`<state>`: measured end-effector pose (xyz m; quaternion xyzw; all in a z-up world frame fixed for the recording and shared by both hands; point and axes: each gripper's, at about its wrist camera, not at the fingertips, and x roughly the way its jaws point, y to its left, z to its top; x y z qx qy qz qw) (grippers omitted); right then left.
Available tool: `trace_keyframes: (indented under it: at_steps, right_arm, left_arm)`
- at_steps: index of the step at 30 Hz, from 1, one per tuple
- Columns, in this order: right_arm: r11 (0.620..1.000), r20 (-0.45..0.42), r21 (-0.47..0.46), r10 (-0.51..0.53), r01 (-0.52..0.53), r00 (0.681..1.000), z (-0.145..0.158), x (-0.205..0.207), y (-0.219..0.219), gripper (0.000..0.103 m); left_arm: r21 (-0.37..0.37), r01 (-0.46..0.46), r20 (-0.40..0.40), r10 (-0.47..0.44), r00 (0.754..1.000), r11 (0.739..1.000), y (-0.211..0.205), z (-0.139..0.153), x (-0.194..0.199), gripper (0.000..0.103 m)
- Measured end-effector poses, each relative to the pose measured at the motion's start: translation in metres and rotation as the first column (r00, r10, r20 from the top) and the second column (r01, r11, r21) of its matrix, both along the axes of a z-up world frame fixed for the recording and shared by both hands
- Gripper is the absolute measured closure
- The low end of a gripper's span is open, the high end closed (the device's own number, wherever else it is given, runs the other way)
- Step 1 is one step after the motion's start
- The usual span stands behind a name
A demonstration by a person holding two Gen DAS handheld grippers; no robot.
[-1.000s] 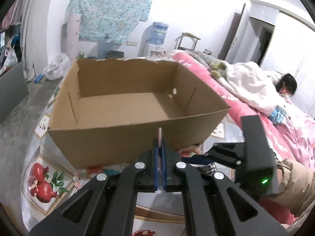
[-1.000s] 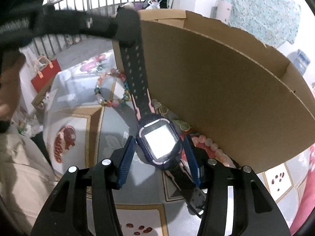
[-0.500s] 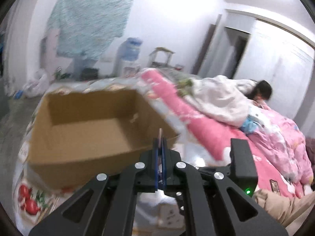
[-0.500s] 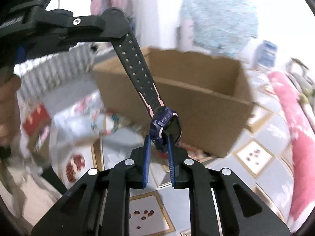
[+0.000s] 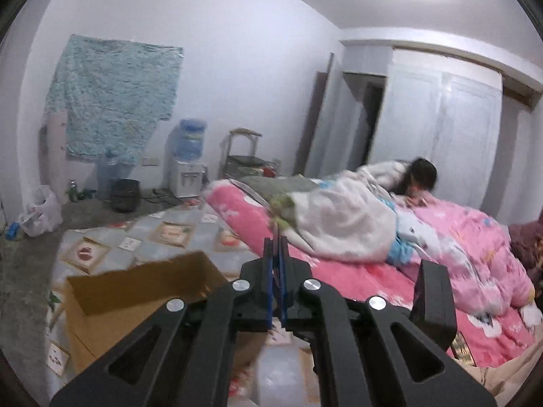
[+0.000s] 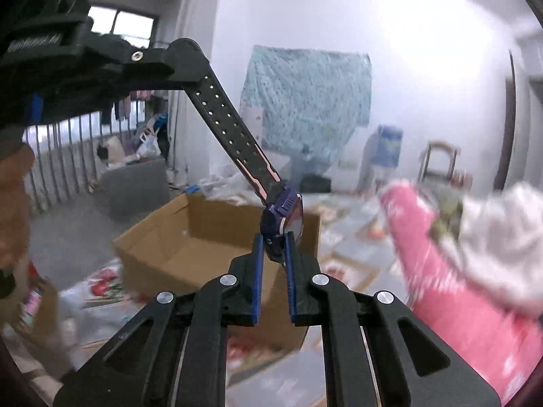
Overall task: Organize jewelry
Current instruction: 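Lift the smartwatch with the right tool and carry it over the box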
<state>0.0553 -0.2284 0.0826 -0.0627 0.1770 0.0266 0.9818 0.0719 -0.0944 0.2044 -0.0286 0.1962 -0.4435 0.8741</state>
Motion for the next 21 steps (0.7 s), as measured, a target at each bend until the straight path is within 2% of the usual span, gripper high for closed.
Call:
trace_keyframes:
  at_steps: [2,5,7,10,13,14,16,17,19,20,21]
  right_arm:
    - [0.999,-0.029,-0.032,0.014,-0.015,0.999,0.000,0.031,0.004,0.093]
    - [0.998,-0.102,-0.053,0.041,-0.047,0.994,-0.011,0.067,0.004,0.093]
    - [0.994,-0.173,-0.094,0.045,-0.062,0.984,-0.021,0.103,0.008,0.093]
    - [0.979,-0.288,-0.175,0.048,-0.102,0.956,-0.040,0.149,0.018,0.093]
    - [0.951,-0.440,-0.254,0.048,-0.175,0.897,-0.066,0.192,0.035,0.094]
    - [0.947,-0.493,-0.250,0.056,-0.203,0.868,-0.071,0.202,0.039,0.102]
    - [0.924,-0.544,-0.304,0.031,-0.231,0.839,-0.081,0.222,0.049,0.103]
    - [0.921,-0.590,-0.305,0.015,-0.241,0.807,-0.087,0.233,0.051,0.103]
    - [0.942,-0.674,-0.187,0.083,-0.279,0.734,-0.094,0.245,0.051,0.101]
    - [0.949,-0.695,-0.131,0.117,-0.285,0.709,-0.095,0.249,0.048,0.100]
    - [0.954,-0.721,-0.083,0.143,-0.289,0.678,-0.097,0.252,0.045,0.096]
  left_arm:
    - [-0.007,-0.018,-0.022,0.018,1.000,1.000,0.007,-0.002,0.022,0.101]
    - [0.007,-0.056,-0.106,0.057,0.993,0.998,0.013,-0.017,0.072,0.100]
    - [0.019,-0.075,-0.155,0.077,0.985,0.997,0.016,-0.031,0.099,0.101]
    - [0.074,-0.124,-0.208,0.137,0.969,0.990,0.020,-0.060,0.141,0.100]
    - [0.178,-0.179,-0.271,0.223,0.936,0.968,0.023,-0.094,0.179,0.100]
    - [0.218,-0.197,-0.286,0.256,0.923,0.956,0.024,-0.105,0.188,0.100]
    - [0.301,-0.218,-0.333,0.317,0.888,0.928,0.030,-0.128,0.207,0.100]
    - [0.348,-0.244,-0.339,0.364,0.867,0.905,0.033,-0.138,0.213,0.100]
    - [0.391,-0.258,-0.353,0.403,0.844,0.883,0.041,-0.150,0.219,0.100]
    - [0.402,-0.259,-0.379,0.417,0.826,0.878,0.048,-0.155,0.223,0.098]
    - [0.399,-0.250,-0.400,0.412,0.819,0.882,0.053,-0.158,0.224,0.096]
